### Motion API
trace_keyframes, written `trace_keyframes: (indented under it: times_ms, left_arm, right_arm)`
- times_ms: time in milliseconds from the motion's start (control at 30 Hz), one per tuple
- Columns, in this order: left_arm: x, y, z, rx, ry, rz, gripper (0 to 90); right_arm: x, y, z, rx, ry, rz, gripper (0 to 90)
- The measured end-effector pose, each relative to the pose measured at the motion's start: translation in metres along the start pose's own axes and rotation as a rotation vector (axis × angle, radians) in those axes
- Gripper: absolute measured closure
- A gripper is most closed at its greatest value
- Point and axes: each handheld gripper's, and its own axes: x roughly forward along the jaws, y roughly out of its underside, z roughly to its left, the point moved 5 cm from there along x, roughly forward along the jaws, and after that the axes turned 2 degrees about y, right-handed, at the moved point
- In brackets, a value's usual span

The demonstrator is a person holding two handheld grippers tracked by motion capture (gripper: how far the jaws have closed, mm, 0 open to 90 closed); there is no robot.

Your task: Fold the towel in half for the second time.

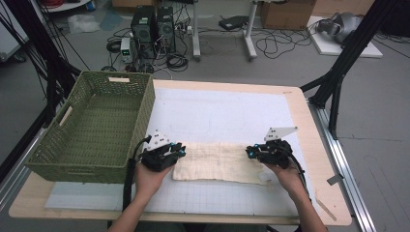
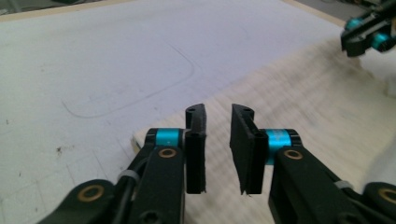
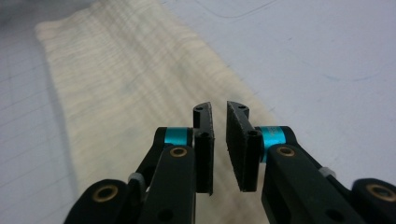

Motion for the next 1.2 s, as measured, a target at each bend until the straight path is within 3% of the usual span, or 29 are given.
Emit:
trace_keyframes:
  times_ms: [100,233,333,533,667,767,867,967,1033,1100,1200]
  left_arm:
    - [0.014,0.001,0.006,-0.017,-0.034,0.023,85.2]
    - [0.032,0.014,0.016,-0.017,-0.081,0.16,87.1]
    - [0.035,0.02,0.02,-0.012,-0.122,0.215,88.1]
    - [0.035,0.021,0.021,0.013,-0.148,0.221,89.0]
    - [0.034,0.02,0.022,0.004,-0.143,0.218,88.7]
    - [0.031,0.016,0.022,-0.003,-0.131,0.175,84.1]
    - [0.029,0.009,0.024,-0.027,-0.117,0.129,78.4]
    - [0.032,0.005,0.026,-0.045,-0.104,0.136,69.6]
    - [0.036,0.003,0.029,-0.066,-0.107,0.147,64.1]
    - [0.039,0.005,0.031,-0.097,-0.117,0.152,59.2]
    - [0.044,0.011,0.035,-0.12,-0.128,0.202,56.7]
  right_arm:
    - [0.009,-0.004,-0.009,0.013,0.014,0.016,83.4]
    - [0.022,0.003,-0.022,0.052,0.042,0.063,84.4]
    - [0.028,0.013,-0.028,0.075,0.055,0.126,84.4]
    - [0.022,0.019,-0.033,0.095,0.073,0.131,84.2]
    - [0.015,0.026,-0.038,0.117,0.081,0.114,83.5]
    - [0.012,0.025,-0.037,0.122,0.075,0.104,78.3]
    - [0.007,0.015,-0.037,0.111,0.092,0.055,70.0]
    - [0.003,0.008,-0.043,0.125,0.127,0.04,61.6]
    - [0.003,0.009,-0.049,0.136,0.137,0.069,59.6]
    - [0.005,0.014,-0.053,0.174,0.12,0.078,59.0]
    - [0.008,0.02,-0.057,0.203,0.097,0.105,58.9]
